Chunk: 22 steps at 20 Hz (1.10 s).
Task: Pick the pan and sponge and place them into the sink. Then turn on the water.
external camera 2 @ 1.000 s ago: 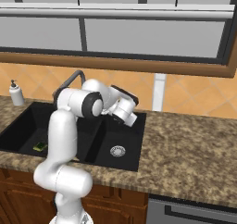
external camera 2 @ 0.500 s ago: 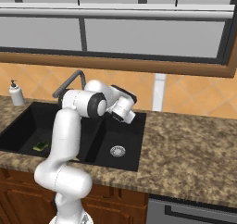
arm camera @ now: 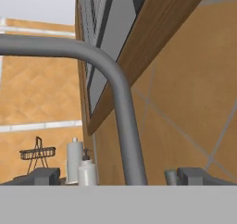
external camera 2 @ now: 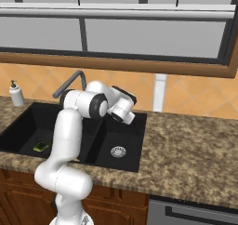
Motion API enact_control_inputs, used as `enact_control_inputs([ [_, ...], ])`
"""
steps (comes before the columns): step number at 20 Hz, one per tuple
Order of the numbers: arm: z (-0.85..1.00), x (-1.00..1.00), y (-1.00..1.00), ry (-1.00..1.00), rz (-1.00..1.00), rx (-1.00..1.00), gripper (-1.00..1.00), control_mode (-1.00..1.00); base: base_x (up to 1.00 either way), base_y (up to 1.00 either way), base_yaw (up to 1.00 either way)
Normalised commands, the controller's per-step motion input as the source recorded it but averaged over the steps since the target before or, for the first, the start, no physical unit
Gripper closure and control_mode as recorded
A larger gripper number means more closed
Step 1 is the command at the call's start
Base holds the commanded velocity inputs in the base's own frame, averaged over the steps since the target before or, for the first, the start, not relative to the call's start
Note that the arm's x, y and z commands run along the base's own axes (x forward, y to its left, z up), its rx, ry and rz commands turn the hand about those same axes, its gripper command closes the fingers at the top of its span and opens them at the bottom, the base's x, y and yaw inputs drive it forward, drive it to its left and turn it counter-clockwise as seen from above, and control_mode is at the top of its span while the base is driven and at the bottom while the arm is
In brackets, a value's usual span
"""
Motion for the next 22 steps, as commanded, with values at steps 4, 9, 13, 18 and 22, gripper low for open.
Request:
enact_control_inputs([
  [4,0.0,0.07,0.27,0.0,0.0,-0.01,-1.0,-1.0,0.0,0.0,0.0],
  [9,-0.11,0.55,0.05,0.01,0.0,-0.01,-1.0,-1.0,0.0,0.0,0.0],
  [13,-0.3,0.44,-0.03,0.0,0.0,0.0,-1.0,-1.0,0.0,0.0,0.0],
  [18,-0.37,0.39,0.08,0.0,0.0,-0.08,-1.0,-1.0,0.0,0.0,0.0],
  [22,-0.2,0.52,0.14,0.0,0.0,-0.07,-1.0,-1.0,0.0,0.0,0.0],
])
